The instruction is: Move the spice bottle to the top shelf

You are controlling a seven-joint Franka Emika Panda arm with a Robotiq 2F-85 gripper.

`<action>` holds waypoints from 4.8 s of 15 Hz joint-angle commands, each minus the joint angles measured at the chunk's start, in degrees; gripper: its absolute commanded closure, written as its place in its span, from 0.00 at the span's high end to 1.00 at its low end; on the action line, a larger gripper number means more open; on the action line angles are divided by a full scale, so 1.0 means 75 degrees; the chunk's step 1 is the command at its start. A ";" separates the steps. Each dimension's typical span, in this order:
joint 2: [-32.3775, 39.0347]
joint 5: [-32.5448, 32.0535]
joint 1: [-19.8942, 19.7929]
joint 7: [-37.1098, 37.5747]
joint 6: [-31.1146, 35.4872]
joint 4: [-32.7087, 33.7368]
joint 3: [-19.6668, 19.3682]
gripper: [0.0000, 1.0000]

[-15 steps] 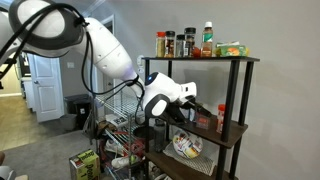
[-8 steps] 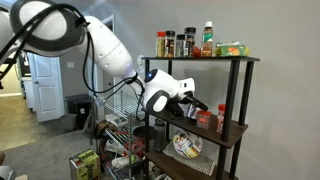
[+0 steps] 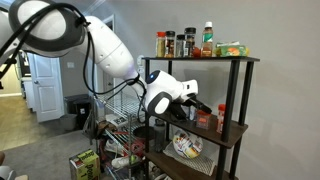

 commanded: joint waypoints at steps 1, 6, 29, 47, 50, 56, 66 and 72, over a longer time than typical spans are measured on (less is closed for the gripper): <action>-0.0021 0.0023 0.0010 0.0091 -0.0001 -0.0228 -0.0112 1.00; 0.0031 0.0013 0.0014 0.0081 -0.0001 -0.0383 -0.0207 1.00; 0.0827 0.1023 0.2609 0.0214 -0.0001 -0.0141 -0.3073 1.00; 0.1785 0.2319 0.4187 0.1330 -0.0003 -0.0358 -0.4520 1.00; 0.1965 0.2791 0.4364 0.1586 -0.0003 -0.0373 -0.4747 1.00; 0.2369 0.3398 0.4732 0.1859 -0.0003 -0.0289 -0.5068 1.00; 0.2709 0.3498 0.5141 0.1967 -0.0003 -0.0234 -0.5405 0.60; 0.2682 0.3459 0.5120 0.1938 -0.0003 -0.0239 -0.5352 0.22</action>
